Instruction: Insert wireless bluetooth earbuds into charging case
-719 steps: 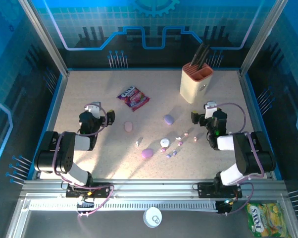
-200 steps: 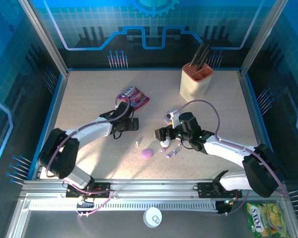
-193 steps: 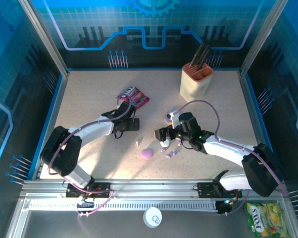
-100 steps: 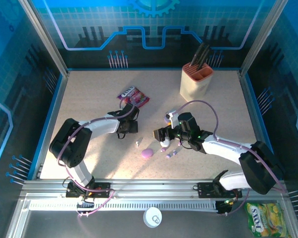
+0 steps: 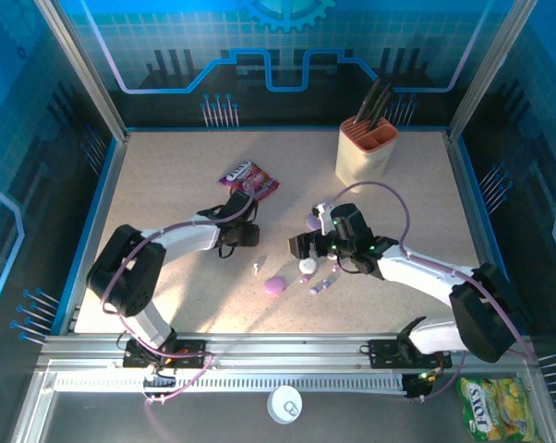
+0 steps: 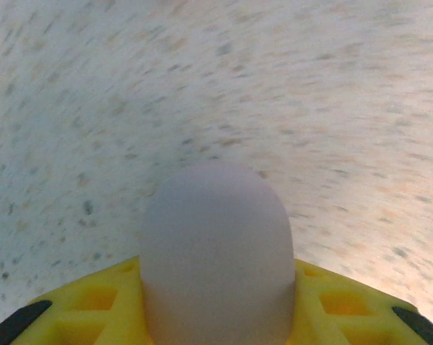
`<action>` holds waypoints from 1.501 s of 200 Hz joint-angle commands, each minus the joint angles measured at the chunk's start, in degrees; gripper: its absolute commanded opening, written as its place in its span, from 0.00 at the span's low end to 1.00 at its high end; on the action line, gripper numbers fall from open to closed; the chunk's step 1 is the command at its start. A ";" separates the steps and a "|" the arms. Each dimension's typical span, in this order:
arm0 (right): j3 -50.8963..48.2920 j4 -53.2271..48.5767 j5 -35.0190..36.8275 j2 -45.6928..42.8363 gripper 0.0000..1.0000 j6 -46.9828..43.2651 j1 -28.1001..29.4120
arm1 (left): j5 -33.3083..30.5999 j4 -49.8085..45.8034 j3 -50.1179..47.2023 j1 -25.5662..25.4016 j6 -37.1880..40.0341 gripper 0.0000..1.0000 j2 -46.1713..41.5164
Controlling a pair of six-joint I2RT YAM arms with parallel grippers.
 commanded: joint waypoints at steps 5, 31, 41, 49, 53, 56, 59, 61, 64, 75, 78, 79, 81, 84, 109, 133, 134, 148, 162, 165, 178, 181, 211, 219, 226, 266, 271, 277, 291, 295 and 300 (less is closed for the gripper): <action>1.95 -7.35 -1.53 -3.45 1.00 6.20 -4.64 | 9.30 12.13 -4.92 -0.38 11.81 0.34 -6.85; 0.71 -4.55 -13.96 -6.06 0.99 11.81 -10.87 | 16.29 20.19 -8.85 -0.36 19.49 0.34 -10.82; 0.54 -2.66 -21.02 -6.46 0.97 11.92 -12.69 | 20.02 22.25 -9.71 -0.38 23.42 0.33 -11.48; 0.73 -2.10 -24.95 -6.46 0.94 12.62 -13.76 | 23.22 23.23 -10.04 -0.38 26.51 0.35 -11.56; 0.92 -2.08 -26.69 -6.37 0.93 12.89 -14.15 | 24.34 23.70 -10.14 -0.39 27.66 0.35 -11.51; 1.17 -2.34 -27.74 -6.31 0.92 13.01 -14.41 | 25.05 23.96 -10.19 -0.36 28.40 0.36 -11.41; 1.48 -2.68 -28.64 -6.25 0.92 13.10 -14.60 | 25.84 24.20 -10.18 -0.41 29.11 0.36 -11.31; 1.65 -3.11 -29.16 -6.17 0.91 13.12 -14.69 | 26.36 24.35 -10.09 -0.36 29.54 0.36 -11.23; 2.05 -3.66 -29.79 -6.08 0.90 13.13 -14.78 | 27.20 24.55 -10.05 -0.36 30.07 0.36 -11.10; 3.90 -7.38 -31.49 -5.44 0.89 12.51 -14.84 | 30.67 25.02 -9.75 -0.40 32.14 0.37 -10.78; 4.45 -8.72 -31.91 -5.17 0.89 12.28 -14.84 | 31.39 25.20 -9.67 -0.36 32.61 0.37 -10.64; 4.72 -9.09 -32.09 -5.03 0.89 12.18 -14.84 | 31.73 25.24 -9.65 -0.39 32.79 0.37 -10.57; 5.16 -10.03 -32.38 -4.85 0.89 12.03 -14.90 | 32.29 25.40 -9.70 -0.42 33.10 0.38 -10.52; 5.75 -11.30 -32.80 -4.60 0.88 11.82 -14.79 | 33.07 25.66 -9.70 -0.47 33.48 0.38 -10.47; 8.66 -16.32 -35.07 -2.01 0.78 12.67 -14.24 | 36.79 28.89 -9.98 -0.87 36.35 0.39 -10.08; 8.85 -14.87 -36.79 -0.37 0.70 14.96 -12.78 | 37.99 31.41 -10.56 -2.01 40.76 0.38 -9.80; 8.89 -14.80 -36.86 -0.30 0.70 15.01 -12.71 | 38.02 31.55 -10.57 -2.05 40.99 0.38 -9.80; 9.82 -14.85 -37.40 0.84 0.69 14.87 -11.15 | 38.48 33.14 -11.04 -2.81 43.03 0.37 -9.82; 10.76 -14.87 -37.28 2.06 0.67 14.45 -9.78 | 38.25 33.21 -10.92 -3.43 44.05 0.37 -9.66; 10.86 -14.76 -37.25 2.29 0.66 14.43 -9.48 | 38.17 33.14 -10.81 -3.61 44.30 0.37 -9.55; 11.16 -13.77 -37.08 3.20 0.62 14.85 -8.64 | 38.09 32.69 -10.77 -4.14 45.49 0.37 -9.48; 11.15 -13.35 -37.03 3.35 0.62 15.07 -8.47 | 38.05 32.52 -10.89 -4.24 45.73 0.37 -9.45; 11.22 -10.97 -37.01 4.87 0.55 16.52 -7.89 | 37.83 31.98 -11.12 -5.42 47.08 0.37 -9.49; 11.21 -10.78 -36.76 5.12 0.52 16.64 -7.89 | 37.75 32.01 -11.12 -5.70 47.12 0.37 -9.45; 11.20 -10.70 -36.53 5.38 0.47 16.84 -7.89 | 37.70 32.25 -11.23 -5.83 47.20 0.37 -9.54; 11.21 -10.30 -36.49 5.69 0.34 17.43 -7.89 | 37.15 32.83 -12.15 -6.15 48.30 0.38 -10.04; 11.15 -10.18 -36.36 5.58 0.36 17.59 -7.90 | 37.01 32.83 -12.30 -6.26 48.62 0.38 -10.02; 11.21 -10.12 -36.19 5.34 0.40 17.77 -7.91 | 36.87 32.83 -12.51 -6.28 48.95 0.38 -10.04; 11.20 -10.04 -35.77 4.75 0.42 18.05 -7.98 | 36.36 32.89 -13.00 -6.25 49.18 0.38 -10.09; 11.19 -10.12 -35.69 4.66 0.42 18.12 -8.07 | 36.29 32.97 -13.14 -6.30 49.14 0.38 -10.18; 11.21 -10.09 -35.64 4.55 0.40 18.14 -8.09 | 36.26 33.10 -13.29 -6.24 49.14 0.38 -10.20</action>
